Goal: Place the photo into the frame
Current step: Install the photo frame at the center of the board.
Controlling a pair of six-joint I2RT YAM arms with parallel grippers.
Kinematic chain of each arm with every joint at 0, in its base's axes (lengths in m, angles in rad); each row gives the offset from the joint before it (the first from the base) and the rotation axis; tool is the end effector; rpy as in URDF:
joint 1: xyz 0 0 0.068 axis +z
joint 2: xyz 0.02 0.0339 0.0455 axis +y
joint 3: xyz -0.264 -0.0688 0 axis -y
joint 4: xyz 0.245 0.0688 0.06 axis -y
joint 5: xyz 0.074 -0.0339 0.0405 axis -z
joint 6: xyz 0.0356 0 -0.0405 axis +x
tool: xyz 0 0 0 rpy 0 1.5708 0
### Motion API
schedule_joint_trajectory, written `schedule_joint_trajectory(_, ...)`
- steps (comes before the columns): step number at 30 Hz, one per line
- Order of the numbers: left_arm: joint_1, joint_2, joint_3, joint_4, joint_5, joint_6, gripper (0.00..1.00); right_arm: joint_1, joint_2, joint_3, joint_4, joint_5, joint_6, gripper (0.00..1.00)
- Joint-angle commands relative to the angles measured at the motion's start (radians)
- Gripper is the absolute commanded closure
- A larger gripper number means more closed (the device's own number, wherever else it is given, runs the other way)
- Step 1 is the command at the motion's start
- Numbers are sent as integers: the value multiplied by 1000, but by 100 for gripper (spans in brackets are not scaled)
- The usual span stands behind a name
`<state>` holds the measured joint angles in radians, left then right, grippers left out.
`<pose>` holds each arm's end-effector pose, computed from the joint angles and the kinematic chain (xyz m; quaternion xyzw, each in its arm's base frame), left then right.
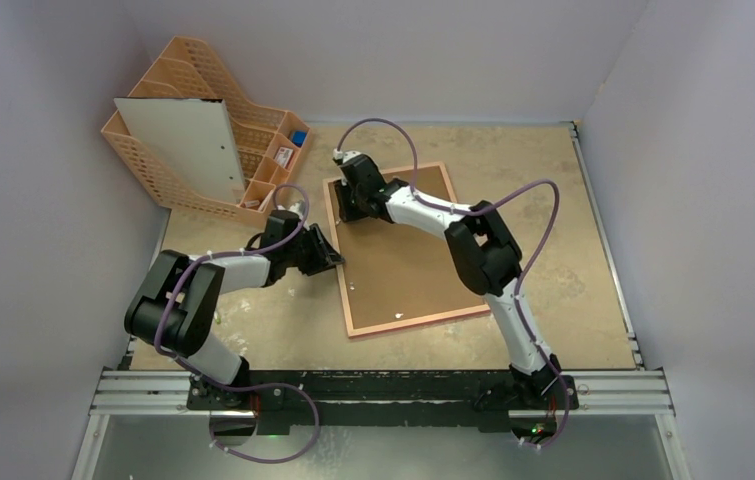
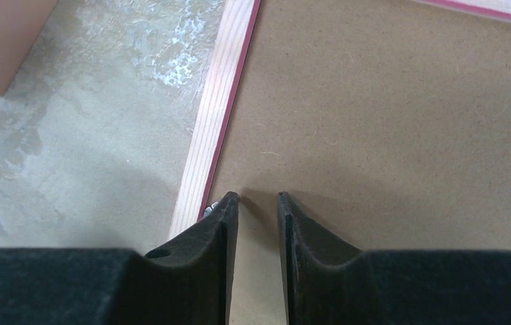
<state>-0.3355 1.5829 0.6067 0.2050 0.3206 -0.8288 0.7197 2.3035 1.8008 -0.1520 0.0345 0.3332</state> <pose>0.2677 -0.1052 0.1330 -0.1618 0.8970 -0.3341 0.2401 0.3972 0.3465 0.1776 -0.1647 0.8816 0.2088 0.3900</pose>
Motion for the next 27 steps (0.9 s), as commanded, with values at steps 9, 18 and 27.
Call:
schedule_joint_trajectory(9,-5,18,-15,-15,-71,10,71,65,29,5,-92,173,-164,60)
schedule_joint_trajectory(18,-5,-8,-62,-17,-101,18,72,89,36,-127,-18,254,-146,59)
schedule_joint_trajectory(27,-4,25,-63,-11,-89,17,72,111,-20,-312,76,227,-134,62)
